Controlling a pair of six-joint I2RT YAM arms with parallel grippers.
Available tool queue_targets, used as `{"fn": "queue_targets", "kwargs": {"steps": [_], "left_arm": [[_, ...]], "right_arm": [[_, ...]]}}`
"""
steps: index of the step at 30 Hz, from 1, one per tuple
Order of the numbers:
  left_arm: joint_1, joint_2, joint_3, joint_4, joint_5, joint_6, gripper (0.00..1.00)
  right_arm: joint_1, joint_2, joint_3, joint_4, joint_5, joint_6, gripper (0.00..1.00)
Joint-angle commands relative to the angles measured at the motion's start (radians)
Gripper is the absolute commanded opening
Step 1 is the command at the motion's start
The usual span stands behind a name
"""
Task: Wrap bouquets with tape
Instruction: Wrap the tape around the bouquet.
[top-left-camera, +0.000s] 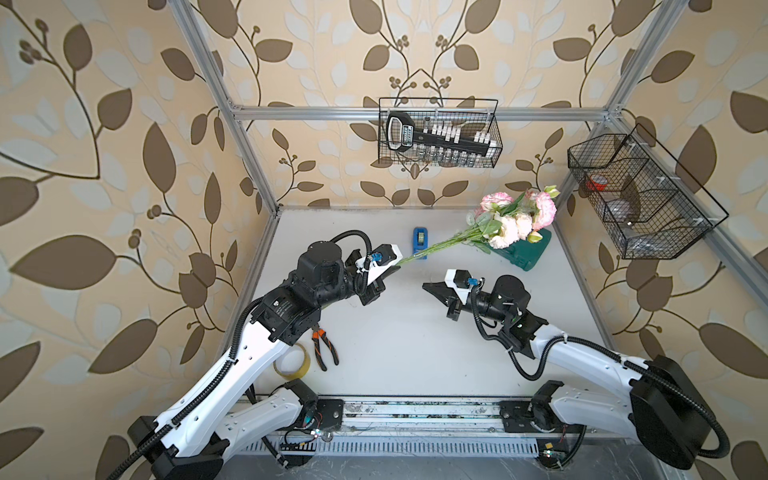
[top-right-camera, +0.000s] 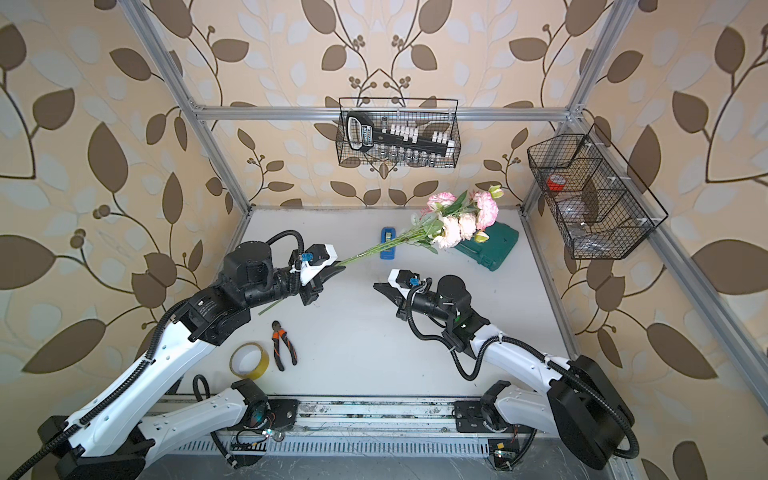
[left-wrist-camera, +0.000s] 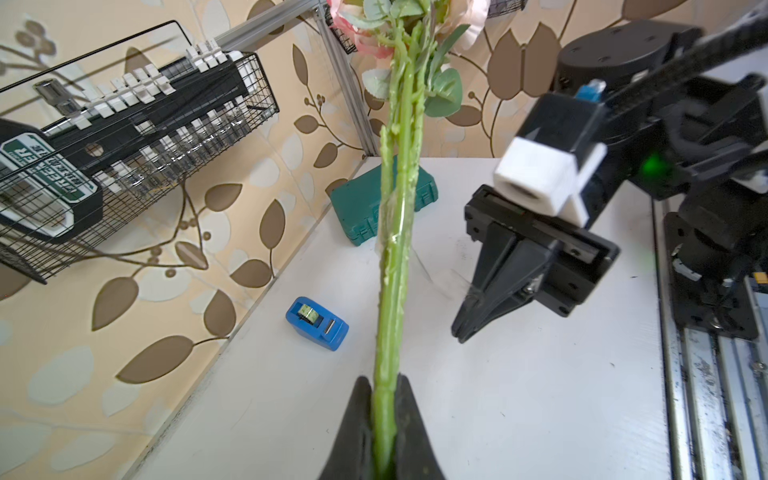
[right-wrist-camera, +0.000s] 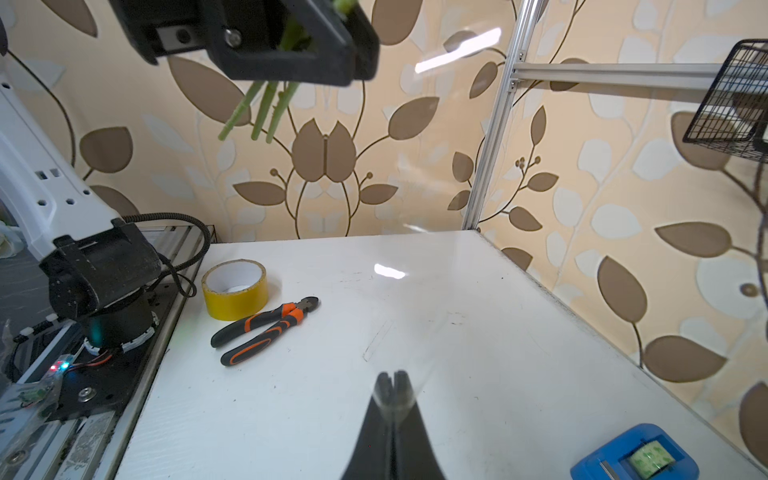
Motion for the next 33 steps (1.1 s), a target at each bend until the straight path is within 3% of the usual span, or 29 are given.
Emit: {"fn": "queue_targets", "kwargs": {"steps": [1,3,9,17,20,26,33], "left_arm": [[0.003,0.043,0.06,-0.017,-0.137,0.027,0.0],[0.004,0.085,0.071,-0.059,-0.206,0.057,0.0],[0.003,0.162,0.084,-0.143,-0.288,0.159,0.0],[-0.009,0.182,0.075,-0.288,-0.27,0.378,0.0],[-0.039,0.167,0.044,-0.324,-0.266,0.477,0.0],[-0.08,0.116,-0.018,-0.326,-0.204,0.637,0.0],[-0.099,0.005,-0.089,-0.253,-0.084,0.791,0.0]], "right_arm": [[0.069,-0.096,-0.03,-0.123,0.176,-0.094,0.0],[0.104,-0.17,-0.033,-0.178,0.265,-0.124,0.0],[0.116,-0.263,0.08,-0.405,0.34,-0.231,0.0],[0.113,-0.108,0.336,-0.607,0.479,-0.428,0.0],[0.089,-0.044,0.422,-0.628,0.435,-0.45,0.0],[-0.005,0.079,0.581,-0.717,0.203,-0.442,0.0],[-0.045,0.278,0.791,-0.976,0.112,-0.464,0.0]]}}
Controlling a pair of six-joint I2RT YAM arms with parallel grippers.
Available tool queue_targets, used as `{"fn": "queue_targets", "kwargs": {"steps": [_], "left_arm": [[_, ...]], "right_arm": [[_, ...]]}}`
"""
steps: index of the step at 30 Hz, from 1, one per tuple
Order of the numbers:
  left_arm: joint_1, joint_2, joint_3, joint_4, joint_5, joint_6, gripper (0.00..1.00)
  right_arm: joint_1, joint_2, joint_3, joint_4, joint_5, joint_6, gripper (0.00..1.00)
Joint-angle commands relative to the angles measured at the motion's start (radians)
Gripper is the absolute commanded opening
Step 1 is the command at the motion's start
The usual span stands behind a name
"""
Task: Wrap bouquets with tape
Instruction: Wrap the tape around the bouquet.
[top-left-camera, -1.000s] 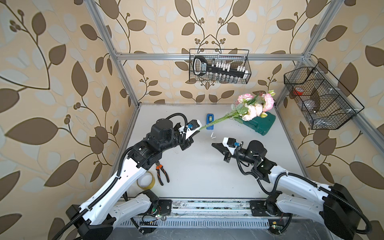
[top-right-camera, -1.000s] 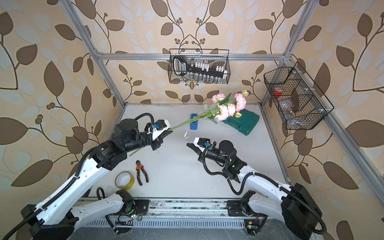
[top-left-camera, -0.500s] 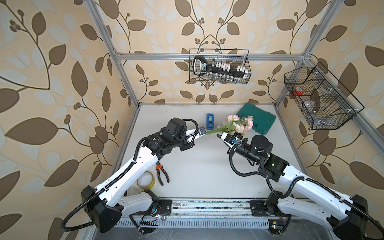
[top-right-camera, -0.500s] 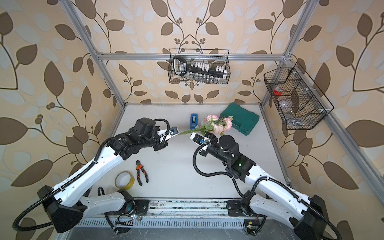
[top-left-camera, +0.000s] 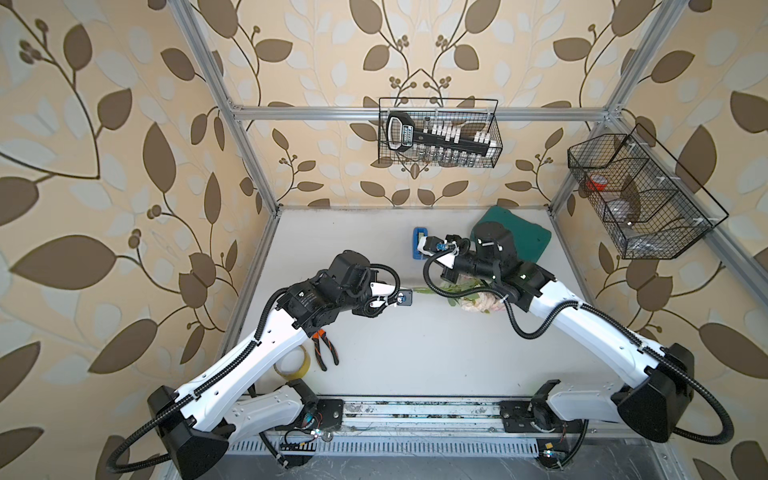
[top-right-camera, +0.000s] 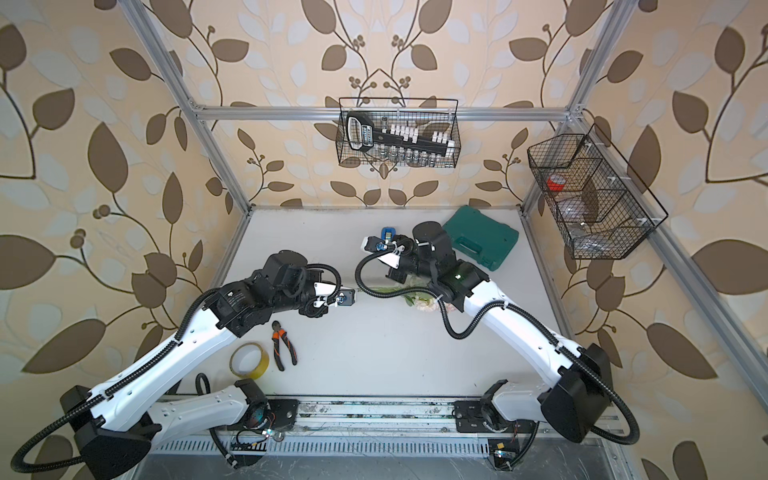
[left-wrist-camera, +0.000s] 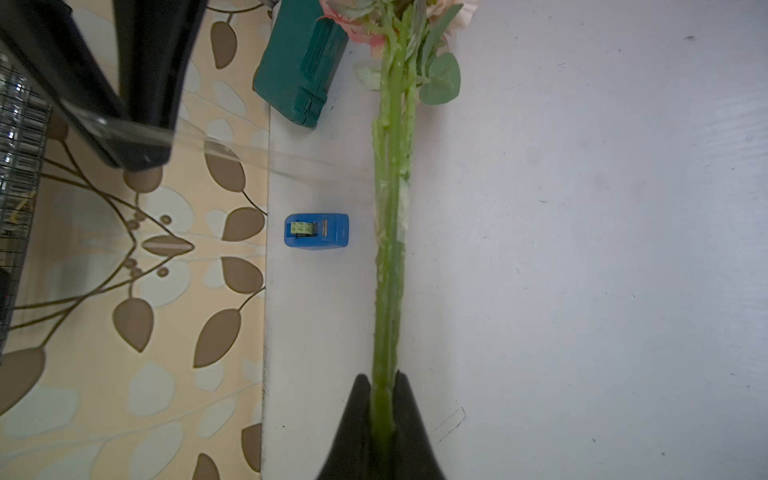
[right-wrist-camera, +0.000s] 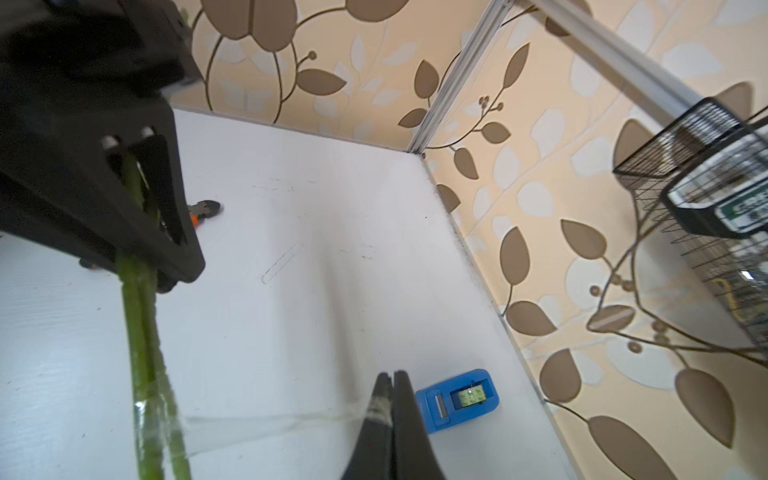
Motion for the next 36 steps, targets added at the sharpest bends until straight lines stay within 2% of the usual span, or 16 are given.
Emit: {"fn": "queue_targets", "kwargs": {"steps": [1,7,10,11,12,14,16,18,22,25,27,29,32,36], "left_arm": [[-0.019,-0.069,-0.037,0.004,0.132,0.175,0.0],[-0.019,-0.146,-0.091,0.1,0.158,0.213,0.0],[-0.019,-0.156,-0.103,0.114,0.143,0.227,0.0],[-0.019,-0.154,-0.103,0.114,0.136,0.229,0.0],[-0.02,-0.154,-0.105,0.113,0.132,0.229,0.0],[-0.019,-0.152,-0.109,0.111,0.129,0.227,0.0],[-0.019,-0.154,-0.118,0.107,0.129,0.227,0.0],[-0.019,-0.159,-0.127,0.105,0.13,0.226,0.0],[-0.02,-0.18,-0.137,0.102,0.143,0.217,0.0],[-0.019,-0.192,-0.132,0.098,0.147,0.18,0.0],[-0.02,-0.178,-0.123,0.086,0.123,0.15,0.0],[-0.019,-0.154,-0.108,0.079,0.072,0.114,0.0],[-0.02,-0.135,-0.097,0.096,0.01,0.029,0.0],[-0.018,-0.144,-0.14,0.259,-0.109,-0.042,0.0]], "right_arm": [[-0.015,0.07,0.109,-0.128,-0.045,-0.025,0.0],[-0.013,0.215,0.223,-0.326,-0.048,-0.082,0.0],[-0.006,0.283,0.295,-0.437,-0.005,-0.108,0.0],[-0.004,0.305,0.319,-0.476,0.01,-0.12,0.03],[-0.002,0.321,0.339,-0.492,0.037,-0.122,0.16],[-0.002,0.339,0.363,-0.492,0.095,-0.126,0.22],[-0.007,0.348,0.383,-0.47,0.157,-0.13,0.34],[-0.023,0.358,0.405,-0.434,0.217,-0.131,0.54],[-0.068,0.399,0.484,-0.398,0.302,-0.13,0.63],[-0.102,0.418,0.563,-0.383,0.337,-0.1,0.63],[-0.105,0.384,0.592,-0.365,0.317,-0.068,0.62],[-0.093,0.303,0.556,-0.318,0.263,-0.037,0.62],[-0.063,0.11,0.391,-0.157,0.167,0.025,0.62],[-0.028,-0.142,0.121,0.004,0.032,0.151,0.64]]}}
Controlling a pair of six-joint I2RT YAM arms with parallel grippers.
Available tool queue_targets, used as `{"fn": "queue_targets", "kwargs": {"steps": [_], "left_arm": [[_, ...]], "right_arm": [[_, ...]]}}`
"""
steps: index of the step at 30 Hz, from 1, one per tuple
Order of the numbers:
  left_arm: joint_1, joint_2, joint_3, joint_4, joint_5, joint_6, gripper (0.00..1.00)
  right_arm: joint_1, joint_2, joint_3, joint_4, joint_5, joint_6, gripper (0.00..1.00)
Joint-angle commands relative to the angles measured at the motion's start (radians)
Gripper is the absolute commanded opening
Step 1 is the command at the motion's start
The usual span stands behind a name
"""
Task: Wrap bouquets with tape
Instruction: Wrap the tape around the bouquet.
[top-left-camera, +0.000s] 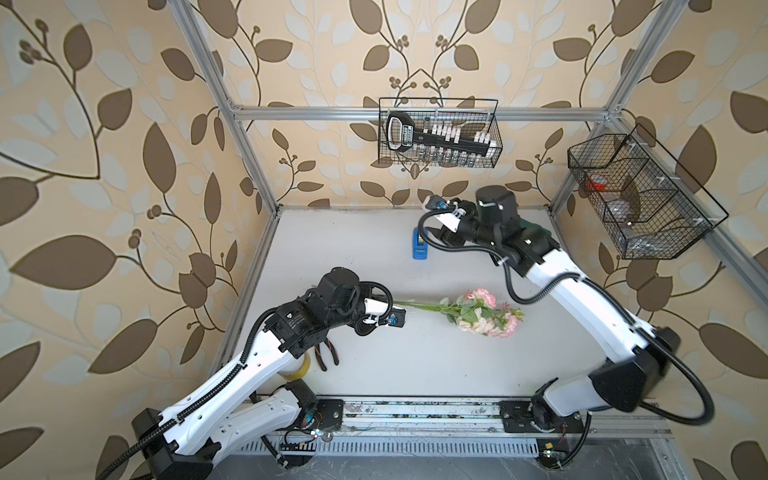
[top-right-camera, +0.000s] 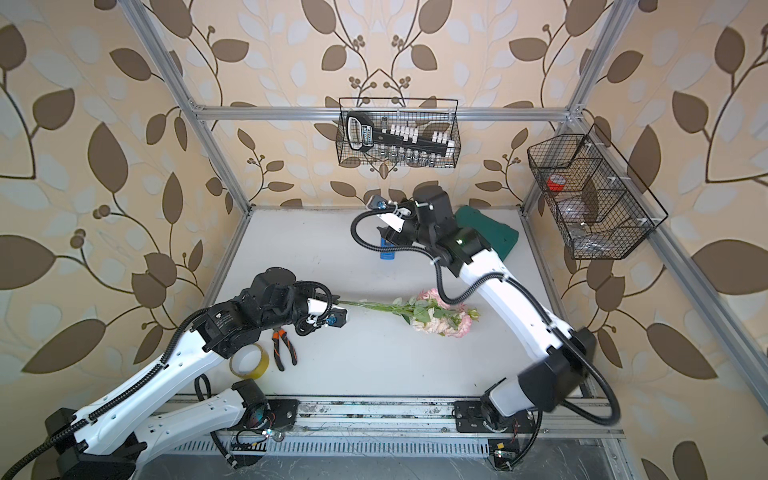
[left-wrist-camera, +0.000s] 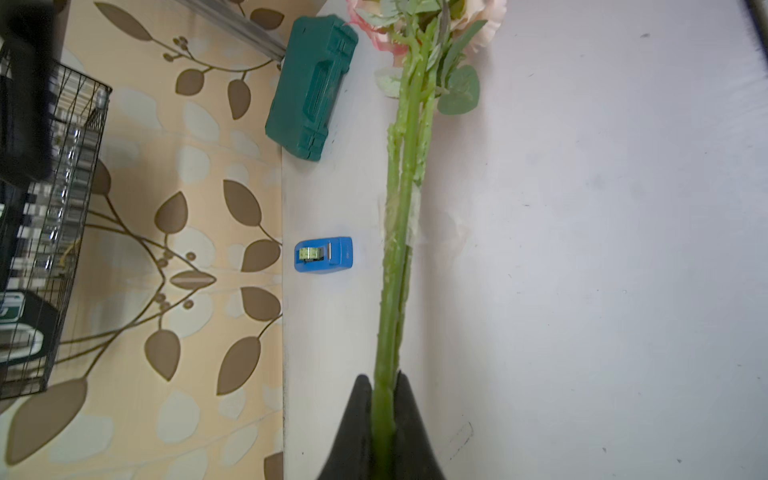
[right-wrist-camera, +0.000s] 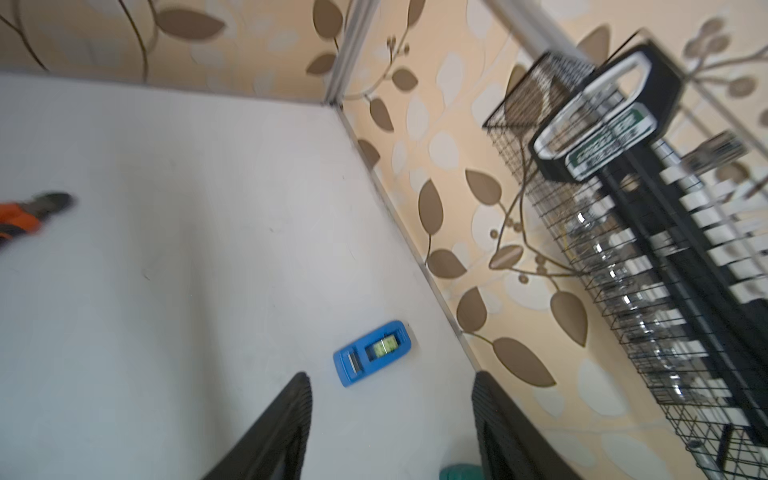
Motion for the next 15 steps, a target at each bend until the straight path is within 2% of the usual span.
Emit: {"fn": "queue_targets", "kwargs": {"steps": [1,4,9,12,15], "left_arm": [[-0.004,-0.023,-0.003,0.191,-0.113,-0.083,0.0],[-0.004,-0.021,0.036,0.203,-0.116,-0.143,0.0],[-0.005,-0.029,0.144,0.158,-0.021,-0.259,0.0],[-0.004,-0.038,0.181,0.151,0.045,-0.307,0.0],[-0.004,-0.044,0.213,0.119,0.081,-0.326,0.0]], "right_arm": [[0.034,-0.186,-0.188,0.176,-0.139,0.137,0.64],[0.102,-0.348,-0.404,0.283,-0.145,0.19,0.63],[0.236,-0.532,-0.651,0.398,-0.154,0.226,0.63],[0.29,-0.569,-0.76,0.465,-0.128,0.219,0.65],[0.301,-0.555,-0.842,0.571,-0.094,0.25,0.66]]}}
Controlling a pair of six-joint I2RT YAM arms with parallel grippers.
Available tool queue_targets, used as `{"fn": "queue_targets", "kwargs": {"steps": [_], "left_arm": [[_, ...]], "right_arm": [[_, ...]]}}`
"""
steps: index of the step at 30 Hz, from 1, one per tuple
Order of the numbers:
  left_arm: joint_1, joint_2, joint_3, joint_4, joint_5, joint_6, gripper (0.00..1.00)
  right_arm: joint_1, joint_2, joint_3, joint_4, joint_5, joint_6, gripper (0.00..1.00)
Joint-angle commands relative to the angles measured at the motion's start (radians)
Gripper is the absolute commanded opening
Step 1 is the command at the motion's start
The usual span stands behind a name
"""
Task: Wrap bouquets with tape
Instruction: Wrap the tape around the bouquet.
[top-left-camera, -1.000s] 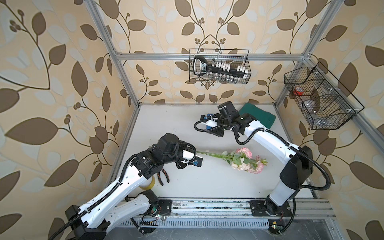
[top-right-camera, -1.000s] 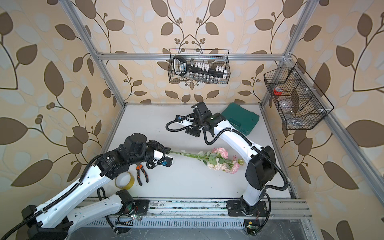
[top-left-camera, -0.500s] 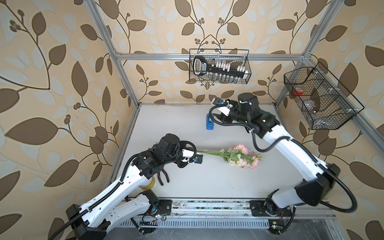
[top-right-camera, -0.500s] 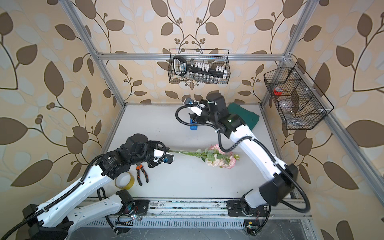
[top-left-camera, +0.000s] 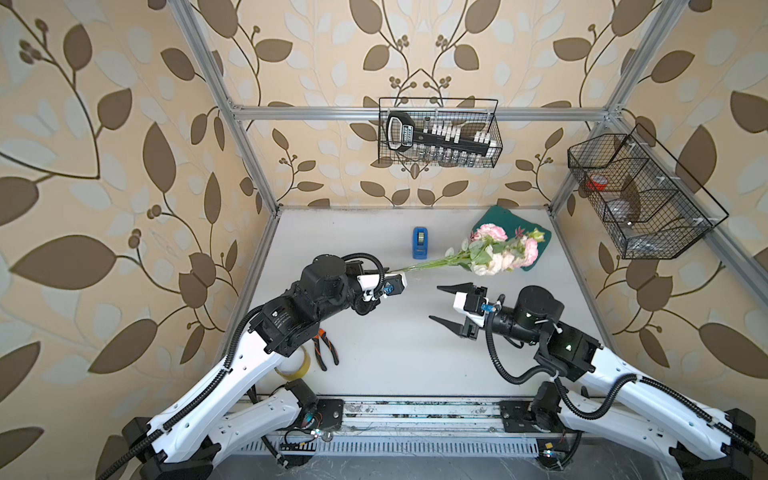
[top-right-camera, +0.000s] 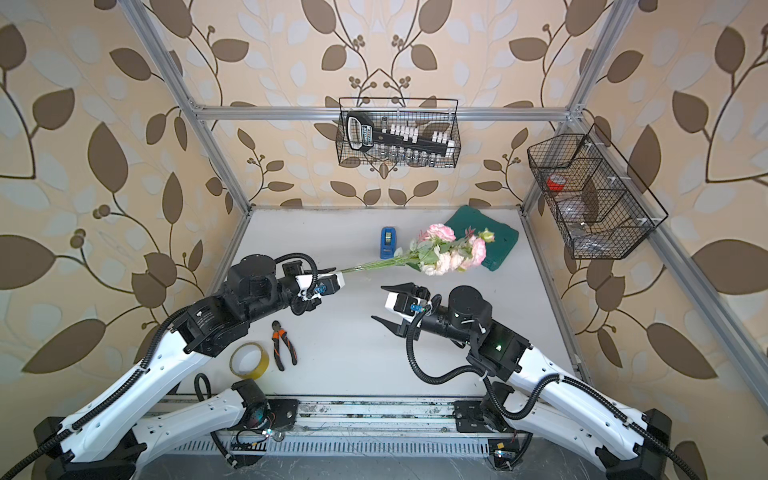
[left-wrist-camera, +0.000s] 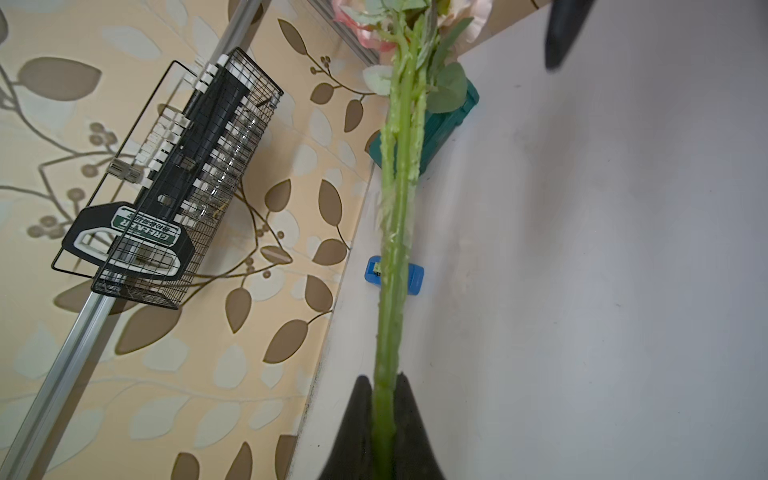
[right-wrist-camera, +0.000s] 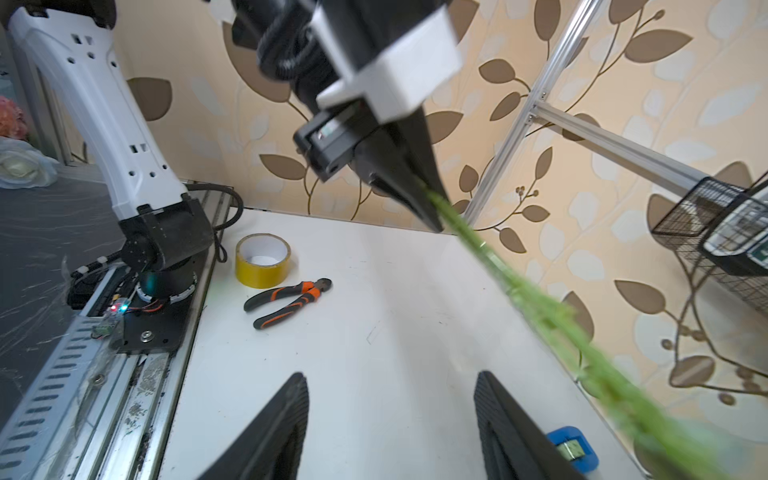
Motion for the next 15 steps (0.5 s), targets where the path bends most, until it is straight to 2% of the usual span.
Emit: {"fn": "queue_targets", "kwargs": {"steps": [1,7,15], "left_arm": [[-0.005,-0.03,0.063,0.02,0.09,-0.077,0.0],[-0.005,-0.048,0.071,0.009,0.118,-0.101,0.0],[-0.005,-0.065,0.083,0.012,0.139,-0.143,0.0]], "right_arm": [[0.008,0.009,-0.065,0.191,0.059,0.057,0.69],[0.013,0.093,-0.101,0.392,0.186,0.076,0.74],[0.013,0.236,-0.054,0.458,0.168,0.047,0.72]]}}
